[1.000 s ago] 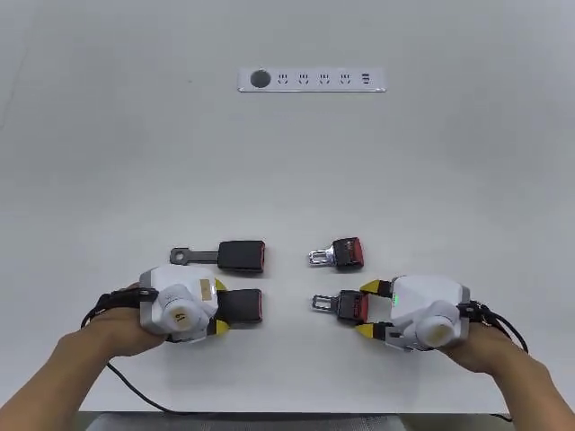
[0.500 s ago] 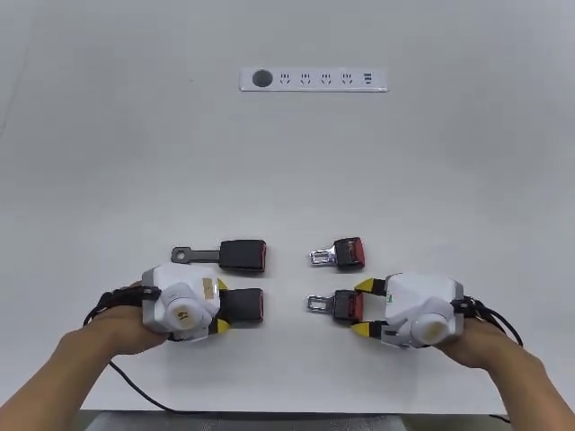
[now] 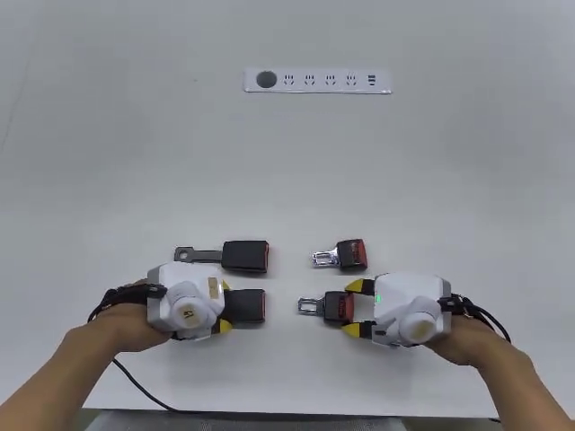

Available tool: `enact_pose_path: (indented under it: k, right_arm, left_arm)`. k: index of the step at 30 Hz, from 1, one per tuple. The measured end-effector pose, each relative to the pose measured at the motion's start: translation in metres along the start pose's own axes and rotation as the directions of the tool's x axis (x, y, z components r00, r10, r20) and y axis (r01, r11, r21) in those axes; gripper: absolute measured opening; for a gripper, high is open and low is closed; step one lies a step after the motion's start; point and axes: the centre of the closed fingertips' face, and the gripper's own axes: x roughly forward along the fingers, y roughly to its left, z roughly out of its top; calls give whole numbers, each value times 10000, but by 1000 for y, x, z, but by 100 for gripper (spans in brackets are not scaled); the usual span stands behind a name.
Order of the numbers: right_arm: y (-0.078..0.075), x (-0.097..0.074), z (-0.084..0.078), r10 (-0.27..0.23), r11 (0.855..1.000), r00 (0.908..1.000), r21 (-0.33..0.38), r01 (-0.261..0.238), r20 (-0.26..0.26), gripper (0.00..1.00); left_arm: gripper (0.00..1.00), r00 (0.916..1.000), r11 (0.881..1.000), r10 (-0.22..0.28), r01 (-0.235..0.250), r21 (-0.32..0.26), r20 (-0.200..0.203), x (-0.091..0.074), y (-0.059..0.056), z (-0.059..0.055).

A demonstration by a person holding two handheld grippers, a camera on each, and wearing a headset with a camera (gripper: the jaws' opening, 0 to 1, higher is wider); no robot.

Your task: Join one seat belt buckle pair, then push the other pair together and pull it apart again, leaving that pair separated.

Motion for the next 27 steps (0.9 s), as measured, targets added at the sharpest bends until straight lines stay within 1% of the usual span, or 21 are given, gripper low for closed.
enact_pose_path:
  k: [3, 17, 27]
  right_arm:
    - [0, 3, 4, 49, 10000, 10000, -54, -49, 56, 30]
    - [4, 16, 20, 308, 9991, 9994, -304, -303, 149, 30]
    - [6, 26, 33, 464, 9980, 9987, -447, -454, 217, 30]
  left_arm:
    - [33, 10000, 10000, -23, 23, 46, -64, -1, -1, 2]
    - [33, 9998, 9999, -85, 87, 145, -153, -3, -2, 3]
    - [33, 9997, 9998, -105, 109, 178, -218, -2, -2, 2]
